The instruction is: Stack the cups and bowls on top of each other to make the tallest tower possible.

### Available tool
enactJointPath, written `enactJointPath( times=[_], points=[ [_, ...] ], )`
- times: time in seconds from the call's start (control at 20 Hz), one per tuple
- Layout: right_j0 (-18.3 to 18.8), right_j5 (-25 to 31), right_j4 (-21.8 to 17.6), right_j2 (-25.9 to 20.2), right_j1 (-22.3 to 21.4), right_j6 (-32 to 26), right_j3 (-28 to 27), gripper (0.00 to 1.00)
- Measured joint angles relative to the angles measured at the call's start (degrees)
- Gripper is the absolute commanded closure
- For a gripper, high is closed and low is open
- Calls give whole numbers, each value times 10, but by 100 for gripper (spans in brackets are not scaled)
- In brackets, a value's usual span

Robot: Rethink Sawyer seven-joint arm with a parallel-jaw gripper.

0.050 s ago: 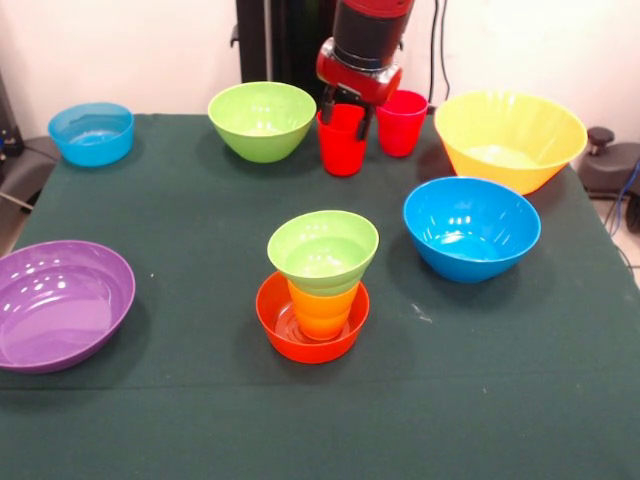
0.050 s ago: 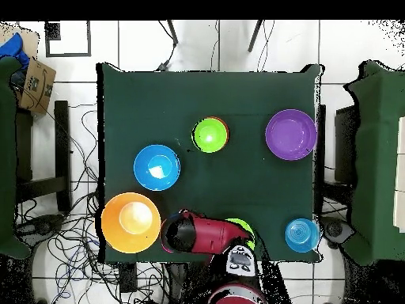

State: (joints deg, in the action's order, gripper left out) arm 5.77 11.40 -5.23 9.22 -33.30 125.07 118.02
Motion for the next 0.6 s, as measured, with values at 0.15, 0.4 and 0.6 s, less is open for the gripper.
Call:
enactJointPath(
  times=[0.15, 0.4, 0.6],
  points=[
    [-8, 0, 2, 0, 6, 0, 4, 0],
    [-32, 0, 2, 0, 15, 0, 6, 0],
    [-40, 0, 2, 1, 16, 0, 6, 0]
  ],
)
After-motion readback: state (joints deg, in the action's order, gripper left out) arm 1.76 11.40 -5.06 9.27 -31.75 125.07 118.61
